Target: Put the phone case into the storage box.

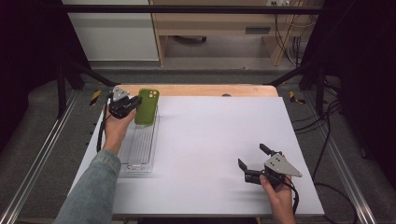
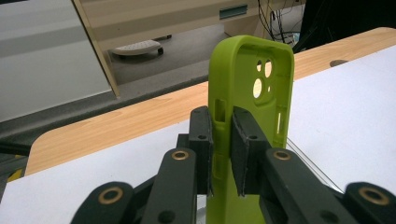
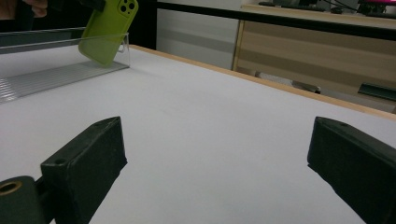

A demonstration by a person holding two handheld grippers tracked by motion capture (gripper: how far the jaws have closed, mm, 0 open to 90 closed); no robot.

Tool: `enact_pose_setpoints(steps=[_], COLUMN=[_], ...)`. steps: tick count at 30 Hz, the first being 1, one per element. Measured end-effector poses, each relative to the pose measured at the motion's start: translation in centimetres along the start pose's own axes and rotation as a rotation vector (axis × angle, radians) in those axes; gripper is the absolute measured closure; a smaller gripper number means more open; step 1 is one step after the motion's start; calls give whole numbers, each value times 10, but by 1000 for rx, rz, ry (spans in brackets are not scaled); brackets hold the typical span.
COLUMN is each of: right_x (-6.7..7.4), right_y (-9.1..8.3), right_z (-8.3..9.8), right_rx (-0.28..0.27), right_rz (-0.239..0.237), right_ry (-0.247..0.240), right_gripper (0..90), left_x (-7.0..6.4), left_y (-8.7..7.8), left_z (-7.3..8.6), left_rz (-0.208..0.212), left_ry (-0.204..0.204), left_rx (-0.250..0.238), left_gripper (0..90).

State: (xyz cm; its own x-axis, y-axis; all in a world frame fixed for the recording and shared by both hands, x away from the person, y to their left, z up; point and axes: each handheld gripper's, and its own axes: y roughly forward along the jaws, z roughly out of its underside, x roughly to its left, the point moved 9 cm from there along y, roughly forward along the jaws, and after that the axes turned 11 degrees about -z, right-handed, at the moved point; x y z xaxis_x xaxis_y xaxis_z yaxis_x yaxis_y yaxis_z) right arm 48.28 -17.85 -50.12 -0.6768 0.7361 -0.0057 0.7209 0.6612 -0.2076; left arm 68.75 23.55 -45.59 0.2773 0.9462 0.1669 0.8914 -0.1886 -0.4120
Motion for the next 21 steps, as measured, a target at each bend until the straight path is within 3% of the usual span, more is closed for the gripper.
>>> enact_pose_setpoints(steps=[21], right_x=[0], right_y=[-1], right_z=[-1], right_rx=[-3], right_rz=[1], right_ry=[5], right_gripper=[45], left_x=[1], left_y=[1], left_z=[0], left_rz=[-25], left_ry=[3], left_rx=[12], left_gripper=[790])
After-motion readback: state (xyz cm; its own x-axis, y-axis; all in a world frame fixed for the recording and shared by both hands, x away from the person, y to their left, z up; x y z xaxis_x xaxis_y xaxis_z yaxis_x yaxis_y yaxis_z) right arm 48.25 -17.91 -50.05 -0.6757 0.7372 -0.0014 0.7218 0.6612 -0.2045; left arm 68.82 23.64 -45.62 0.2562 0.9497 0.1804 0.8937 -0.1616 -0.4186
